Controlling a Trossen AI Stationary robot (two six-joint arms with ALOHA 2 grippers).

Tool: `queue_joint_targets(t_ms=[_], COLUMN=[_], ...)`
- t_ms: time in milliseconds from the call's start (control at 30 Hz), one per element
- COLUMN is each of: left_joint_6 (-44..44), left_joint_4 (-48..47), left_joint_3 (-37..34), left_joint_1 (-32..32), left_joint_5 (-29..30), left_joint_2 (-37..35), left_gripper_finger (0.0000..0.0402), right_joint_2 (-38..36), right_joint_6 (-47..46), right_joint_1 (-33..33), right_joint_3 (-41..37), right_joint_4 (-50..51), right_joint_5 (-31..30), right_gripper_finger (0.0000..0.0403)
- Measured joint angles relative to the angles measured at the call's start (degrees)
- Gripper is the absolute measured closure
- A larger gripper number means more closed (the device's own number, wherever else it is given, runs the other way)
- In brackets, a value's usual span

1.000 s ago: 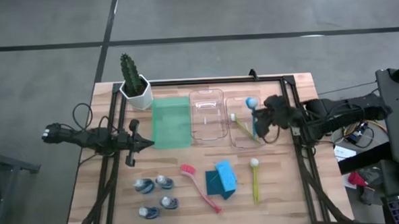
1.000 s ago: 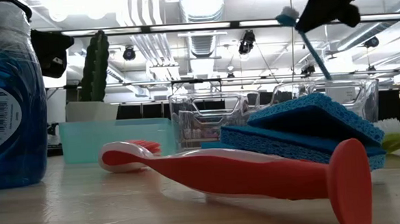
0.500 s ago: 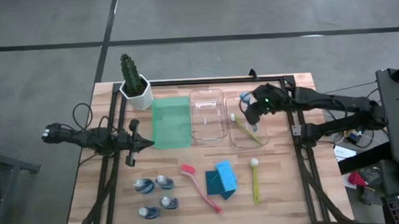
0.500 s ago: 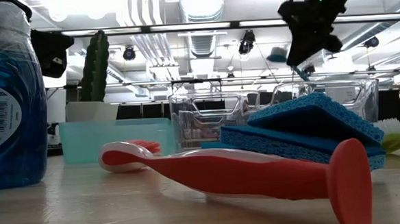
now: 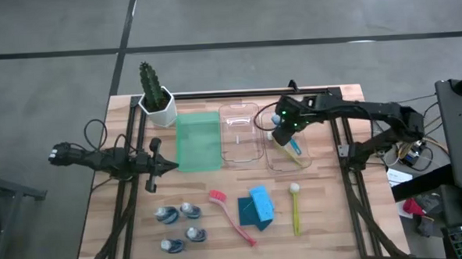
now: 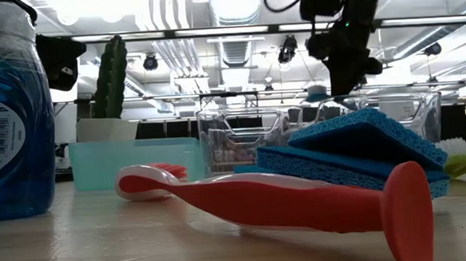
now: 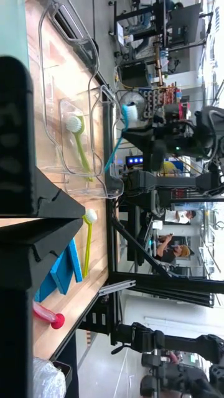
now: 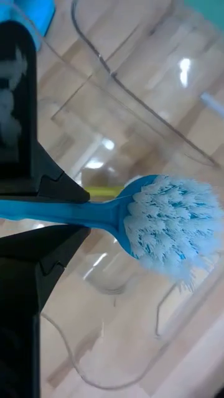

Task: Pick & Place Kitchen Sink Supplies
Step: Put the blue dish brush into the right transparent bin, then put the green dish brush into the right transparent bin

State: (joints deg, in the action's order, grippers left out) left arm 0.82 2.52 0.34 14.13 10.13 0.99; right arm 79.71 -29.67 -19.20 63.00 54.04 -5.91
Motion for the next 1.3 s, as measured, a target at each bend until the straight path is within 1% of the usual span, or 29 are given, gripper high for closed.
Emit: queue_joint_targets(t_ms=[167,367,667,867,1133,1300], left_joint_6=[0.0,0.0,0.0,0.0,0.0,0.0], left_joint_4=[0.0,0.0,0.0,0.0,0.0,0.0], left_joint_3=[0.0,0.0,0.0,0.0,0.0,0.0], left_joint_1=[0.0,0.0,0.0,0.0,0.0,0.0], left_joint_5=[0.0,0.0,0.0,0.0,0.0,0.0], left_joint_2=[0.0,0.0,0.0,0.0,0.0,0.0], left_gripper_finger=[0.0399,0.0399,0.0399,0.0399,0.0399,0.0399], right_joint_2=[4.7,9.5,13.2,14.3,12.8,11.1], right_joint_6=[0.1,0.3,2.6,3.1,2.9,2.7], right_joint_1=[0.0,-0.3,-0.3,-0.3,-0.3,-0.3], right_joint_3=[1.9,3.3,3.3,3.3,3.3,3.3], right_joint_4=[0.3,4.1,4.1,4.1,4.1,4.1], right_joint_5=[0.6,0.6,1.7,1.9,1.9,1.9], right_gripper_finger=[0.0353,0.0353,0.0353,0.0347,0.0305,0.0291])
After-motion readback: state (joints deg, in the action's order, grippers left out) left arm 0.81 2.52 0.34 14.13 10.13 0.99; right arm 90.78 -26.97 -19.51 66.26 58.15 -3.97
